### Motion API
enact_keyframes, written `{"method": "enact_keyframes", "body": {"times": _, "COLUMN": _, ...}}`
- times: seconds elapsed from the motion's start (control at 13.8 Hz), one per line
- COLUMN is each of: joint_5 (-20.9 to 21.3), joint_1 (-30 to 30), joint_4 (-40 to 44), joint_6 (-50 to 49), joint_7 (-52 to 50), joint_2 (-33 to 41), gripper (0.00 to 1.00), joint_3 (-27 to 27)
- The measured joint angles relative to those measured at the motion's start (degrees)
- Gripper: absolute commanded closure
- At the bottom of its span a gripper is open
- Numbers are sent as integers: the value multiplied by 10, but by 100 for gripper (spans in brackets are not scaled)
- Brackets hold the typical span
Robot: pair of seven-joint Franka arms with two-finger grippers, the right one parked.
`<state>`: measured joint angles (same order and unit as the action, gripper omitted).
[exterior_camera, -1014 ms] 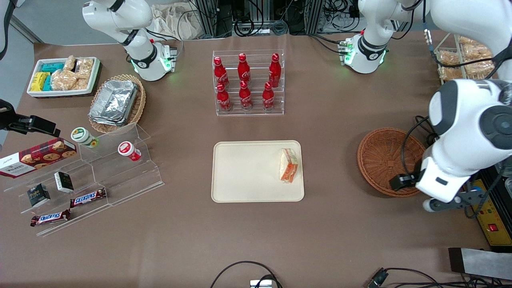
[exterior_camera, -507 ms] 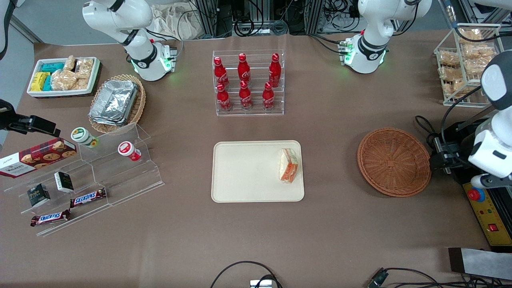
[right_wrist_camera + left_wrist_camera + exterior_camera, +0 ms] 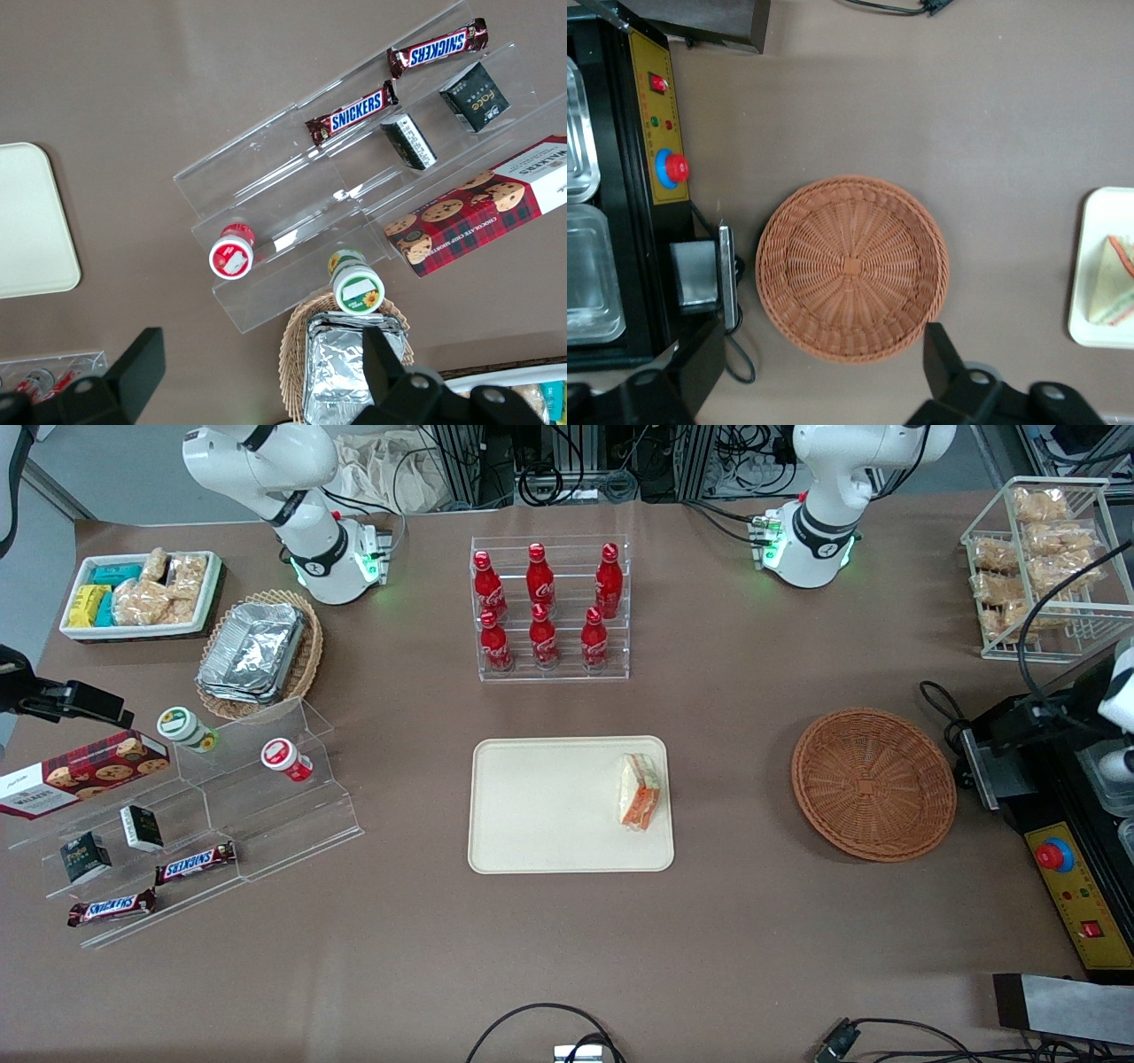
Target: Place sandwich from basket to tray
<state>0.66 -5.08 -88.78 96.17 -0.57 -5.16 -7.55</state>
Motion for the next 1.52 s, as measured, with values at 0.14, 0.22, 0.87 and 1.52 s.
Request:
{"method": "enact_keyframes", "body": {"times": 0.14, "joint_5": 0, "joint_1": 2, "joint_4": -2, "joint_6": -20, "joint_7": 1, "joint_2": 21, "gripper": 0, "joint_3": 0}}
{"method": "enact_keyframes", "body": {"times": 0.22, "joint_5": 0, "joint_1": 4, "joint_4": -5, "joint_6": -25, "joint_7": 2, "joint_2": 30, "gripper": 0, "joint_3": 0}}
{"method": "enact_keyframes", "body": {"times": 0.87, "joint_5": -2, "joint_1": 11, "joint_4": -34, "joint_6": -26, "joint_7": 5, "joint_2": 73, "gripper": 0, "joint_3": 30}}
{"method": "enact_keyframes", "body": {"times": 1.52, "joint_5": -9, "joint_1": 11, "joint_4": -36, "joint_6": -45, "joint_7": 5, "joint_2": 87, "gripper": 0, "joint_3": 48}}
